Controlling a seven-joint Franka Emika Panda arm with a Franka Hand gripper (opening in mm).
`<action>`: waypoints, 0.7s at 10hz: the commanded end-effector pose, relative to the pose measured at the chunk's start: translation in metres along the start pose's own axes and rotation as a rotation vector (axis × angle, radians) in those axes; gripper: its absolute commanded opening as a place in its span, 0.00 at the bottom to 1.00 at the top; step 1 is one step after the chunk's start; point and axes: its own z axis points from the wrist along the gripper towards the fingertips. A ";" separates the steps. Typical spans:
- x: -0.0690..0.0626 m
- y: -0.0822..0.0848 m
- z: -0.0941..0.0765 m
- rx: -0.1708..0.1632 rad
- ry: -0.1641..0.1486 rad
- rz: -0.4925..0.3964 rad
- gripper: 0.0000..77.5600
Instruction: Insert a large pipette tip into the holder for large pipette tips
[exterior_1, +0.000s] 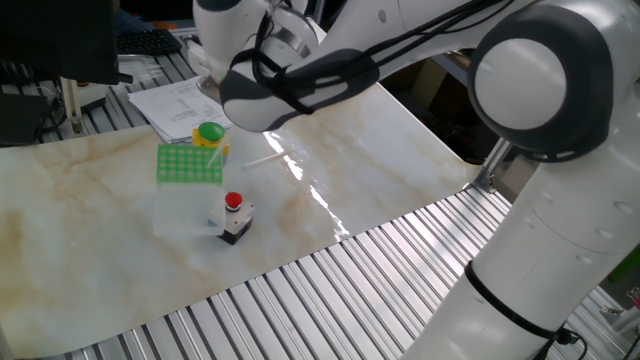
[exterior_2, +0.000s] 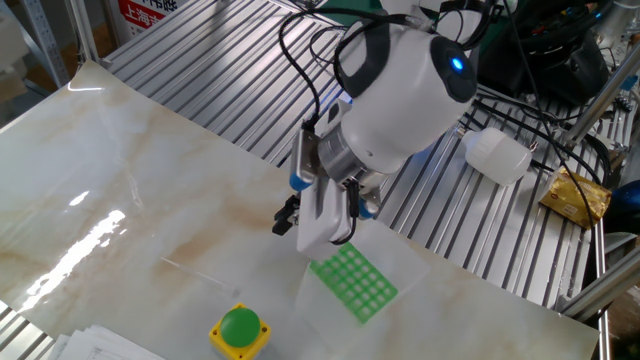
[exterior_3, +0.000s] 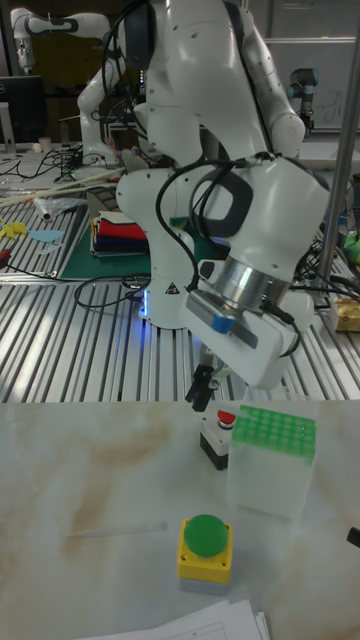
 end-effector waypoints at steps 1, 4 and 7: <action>0.004 -0.002 -0.001 0.001 0.002 0.005 0.01; 0.004 -0.002 -0.001 -0.004 0.014 0.007 0.01; 0.000 0.002 0.000 -0.006 0.015 0.007 0.01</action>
